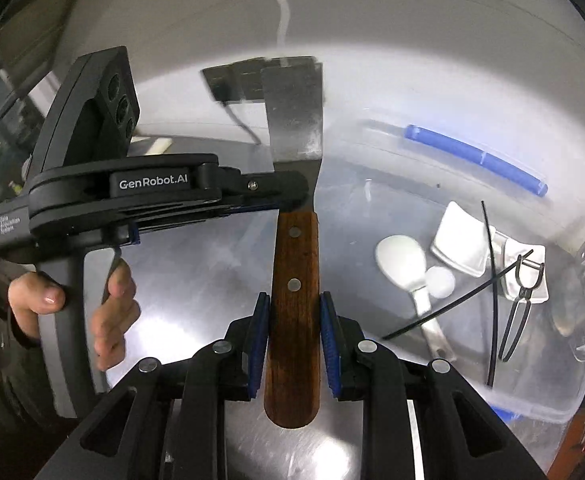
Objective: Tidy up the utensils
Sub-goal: 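Lower the spatula into the clear box with both tools and open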
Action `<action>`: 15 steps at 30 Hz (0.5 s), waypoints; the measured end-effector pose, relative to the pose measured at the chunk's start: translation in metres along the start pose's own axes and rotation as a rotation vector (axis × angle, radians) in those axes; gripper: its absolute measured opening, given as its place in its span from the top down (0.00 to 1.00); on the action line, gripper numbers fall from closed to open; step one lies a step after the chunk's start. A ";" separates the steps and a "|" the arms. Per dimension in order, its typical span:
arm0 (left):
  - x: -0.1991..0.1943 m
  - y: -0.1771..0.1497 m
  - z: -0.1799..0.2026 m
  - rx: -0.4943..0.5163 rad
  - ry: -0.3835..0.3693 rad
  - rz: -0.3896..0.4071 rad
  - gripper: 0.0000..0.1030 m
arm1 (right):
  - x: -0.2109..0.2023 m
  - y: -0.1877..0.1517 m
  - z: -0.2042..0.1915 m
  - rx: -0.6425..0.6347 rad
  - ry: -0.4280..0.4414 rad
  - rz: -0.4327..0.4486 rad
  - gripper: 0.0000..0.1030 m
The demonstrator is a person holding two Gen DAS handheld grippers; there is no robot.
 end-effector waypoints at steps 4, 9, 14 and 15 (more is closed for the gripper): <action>0.038 0.019 -0.016 -0.028 0.000 -0.114 0.86 | 0.028 0.013 0.023 0.062 -0.005 -0.028 0.74; 0.072 0.035 -0.032 -0.031 0.032 -0.195 0.86 | 0.061 0.028 0.049 0.134 0.011 -0.072 0.74; 0.089 0.048 -0.030 0.004 0.059 -0.225 0.86 | 0.067 0.041 0.061 0.182 0.029 -0.072 0.73; 0.092 0.050 -0.029 0.013 0.069 -0.232 0.86 | 0.070 0.040 0.063 0.193 0.029 -0.081 0.73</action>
Point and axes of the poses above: each gripper's, at about its wrist camera, not at the fingertips, and x roughly the way its jaws point, z to its right, y to its top, the point moved 5 cm from there along x, roughly the way its jaws point, and after that the axes turned 8 degrees about -z, right-handed, at the moved point
